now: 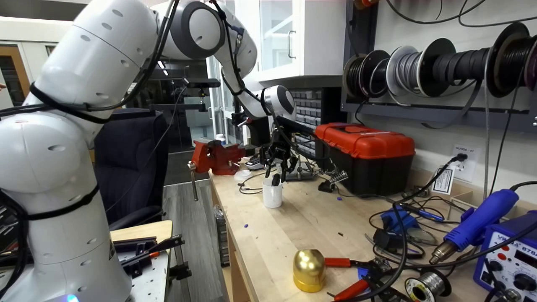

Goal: Put the marker inside the cup

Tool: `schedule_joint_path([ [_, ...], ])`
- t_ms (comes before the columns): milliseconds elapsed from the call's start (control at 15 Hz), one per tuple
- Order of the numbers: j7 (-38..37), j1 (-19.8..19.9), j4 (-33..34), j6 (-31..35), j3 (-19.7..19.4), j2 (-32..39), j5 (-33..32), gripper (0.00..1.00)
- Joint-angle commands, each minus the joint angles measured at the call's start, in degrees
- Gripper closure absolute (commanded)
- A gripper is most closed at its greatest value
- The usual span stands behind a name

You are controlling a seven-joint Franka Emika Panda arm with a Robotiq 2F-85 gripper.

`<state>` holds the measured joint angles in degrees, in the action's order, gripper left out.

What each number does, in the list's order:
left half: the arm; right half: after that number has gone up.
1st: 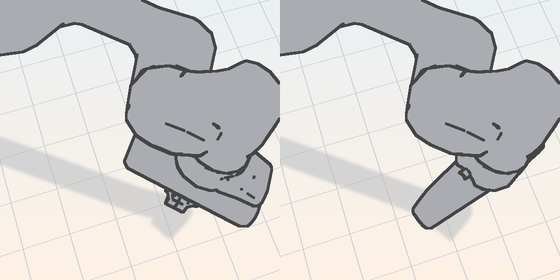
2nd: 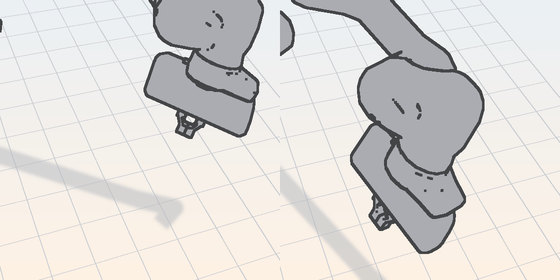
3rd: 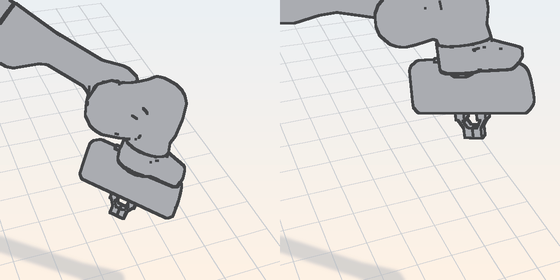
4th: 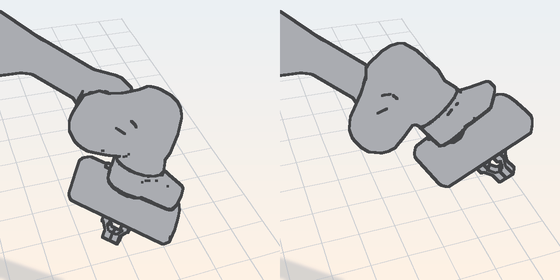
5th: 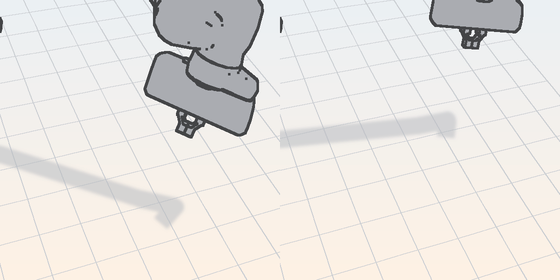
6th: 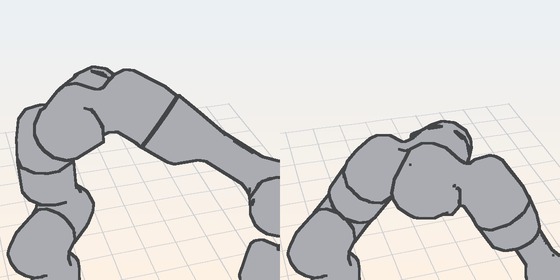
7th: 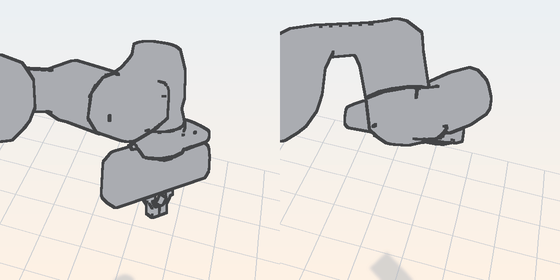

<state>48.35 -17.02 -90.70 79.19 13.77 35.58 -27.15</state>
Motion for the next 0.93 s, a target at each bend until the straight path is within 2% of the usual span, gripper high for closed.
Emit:
schedule_joint_path([
  [0, 1.1, -0.4, 2.6, -3.1, 0.3, 0.4, 0.0, 0.15],
  [133, 1.0, -0.1, 2.9, -3.2, 0.3, 0.0, 0.5, 0.02],
  [200, 0.8, 0.1, 3.0, -3.2, 0.3, -0.3, 0.8, 0.01],
  [533, -2.0, 3.4, 2.3, 0.7, 0.1, -3.9, 6.5, 0.00],
  [600, -0.2, 1.6, 3.6, -1.0, 0.1, -0.8, 3.5, 0.00],
  [867, -0.3, 3.1, 4.1, -0.8, -0.1, -2.2, 5.7, 0.00],
])
